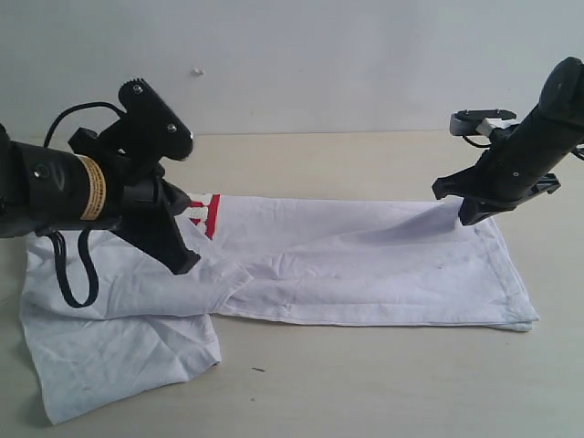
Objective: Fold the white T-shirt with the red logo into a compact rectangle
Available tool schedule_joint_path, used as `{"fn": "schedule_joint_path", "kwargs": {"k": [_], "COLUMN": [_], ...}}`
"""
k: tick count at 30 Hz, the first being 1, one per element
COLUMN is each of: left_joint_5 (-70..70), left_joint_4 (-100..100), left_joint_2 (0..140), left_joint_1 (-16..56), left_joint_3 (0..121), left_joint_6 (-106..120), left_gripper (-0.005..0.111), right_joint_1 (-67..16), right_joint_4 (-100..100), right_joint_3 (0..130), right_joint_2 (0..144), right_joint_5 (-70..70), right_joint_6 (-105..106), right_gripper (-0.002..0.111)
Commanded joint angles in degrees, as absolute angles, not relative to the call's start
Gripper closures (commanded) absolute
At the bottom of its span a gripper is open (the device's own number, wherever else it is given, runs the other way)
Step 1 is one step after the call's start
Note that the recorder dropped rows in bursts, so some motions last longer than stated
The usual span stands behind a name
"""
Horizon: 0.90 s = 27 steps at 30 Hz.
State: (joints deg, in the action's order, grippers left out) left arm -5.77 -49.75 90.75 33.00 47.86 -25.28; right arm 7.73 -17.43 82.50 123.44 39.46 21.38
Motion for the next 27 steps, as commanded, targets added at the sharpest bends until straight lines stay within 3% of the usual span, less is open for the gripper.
{"fn": "schedule_joint_path", "kwargs": {"k": [1, 9, 18, 23, 27], "left_joint_5": [-7.58, -0.62, 9.30, 31.40, 32.72], "left_joint_4": [-47.01, -43.08, -44.59, -67.77, -89.15], "left_joint_2": [88.99, 80.55, 75.98, 76.53, 77.98], "left_joint_1": [31.84, 22.01, 17.60, 16.92, 14.04], "left_joint_3": [48.27, 48.74, 46.36, 44.14, 48.20], "left_joint_6": [-26.17, -36.94, -57.96, -72.03, -95.18], "left_gripper": [0.107, 0.107, 0.107, 0.107, 0.107], "right_joint_1": [7.98, 7.98, 7.98, 7.98, 7.98], "right_joint_4": [-17.89, -17.93, -17.93, -17.93, -17.93], "right_joint_3": [82.21, 82.21, 82.21, 82.21, 82.21], "right_joint_2": [122.75, 122.75, 122.75, 122.75, 122.75], "right_joint_5": [39.86, 39.96, 39.70, 39.84, 40.07], "right_joint_6": [21.82, 21.94, 21.94, 21.94, 21.94], "right_gripper": [0.108, 0.108, 0.108, 0.108, 0.108]}}
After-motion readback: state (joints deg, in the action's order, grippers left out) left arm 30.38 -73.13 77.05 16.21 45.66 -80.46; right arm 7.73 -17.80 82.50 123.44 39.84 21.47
